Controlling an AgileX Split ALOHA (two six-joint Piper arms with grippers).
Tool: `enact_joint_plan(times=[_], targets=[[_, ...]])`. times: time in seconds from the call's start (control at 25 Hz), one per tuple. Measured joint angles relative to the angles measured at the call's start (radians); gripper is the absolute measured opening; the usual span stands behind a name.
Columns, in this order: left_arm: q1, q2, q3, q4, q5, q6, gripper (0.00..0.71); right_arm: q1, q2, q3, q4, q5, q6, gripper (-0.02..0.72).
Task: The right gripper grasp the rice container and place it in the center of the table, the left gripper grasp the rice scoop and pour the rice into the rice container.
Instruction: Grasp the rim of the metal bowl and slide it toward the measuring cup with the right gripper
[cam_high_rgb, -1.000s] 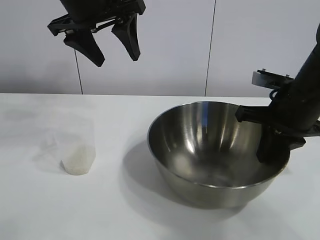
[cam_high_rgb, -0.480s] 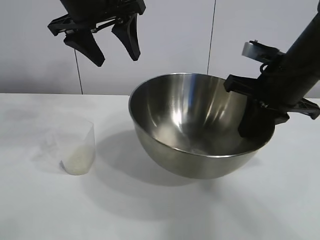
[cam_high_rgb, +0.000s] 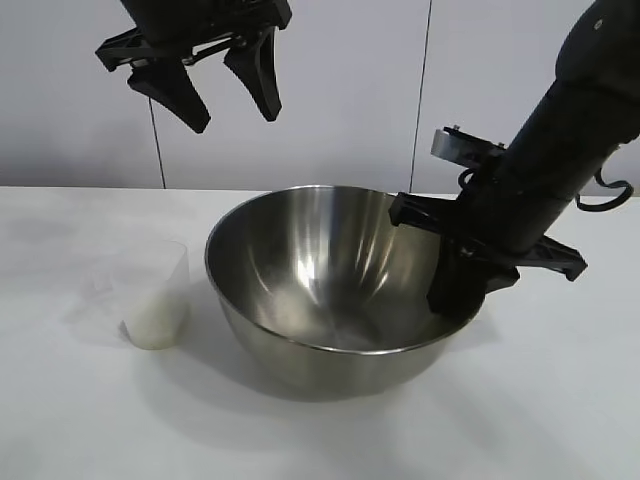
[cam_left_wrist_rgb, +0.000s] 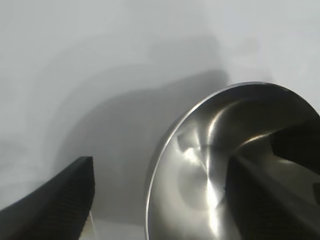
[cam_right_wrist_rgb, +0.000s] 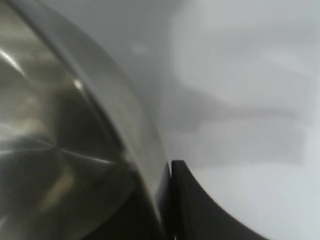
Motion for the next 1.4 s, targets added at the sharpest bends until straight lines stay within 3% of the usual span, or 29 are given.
enact_joint_plan(times=[1.16, 1.28, 1.4], targets=[[0.0, 0.0, 0.0, 0.0, 0.0, 0.0, 0.532, 0.0, 0.0, -0.001, 0.015, -0.007, 0.007, 0.016], [0.0, 0.0, 0.0, 0.0, 0.0, 0.0, 0.532, 0.0, 0.0, -0.001, 0.016, -0.009, 0.007, 0.094], [0.0, 0.0, 0.0, 0.0, 0.0, 0.0, 0.532, 0.0, 0.0, -0.002, 0.027, -0.007, 0.007, 0.267]])
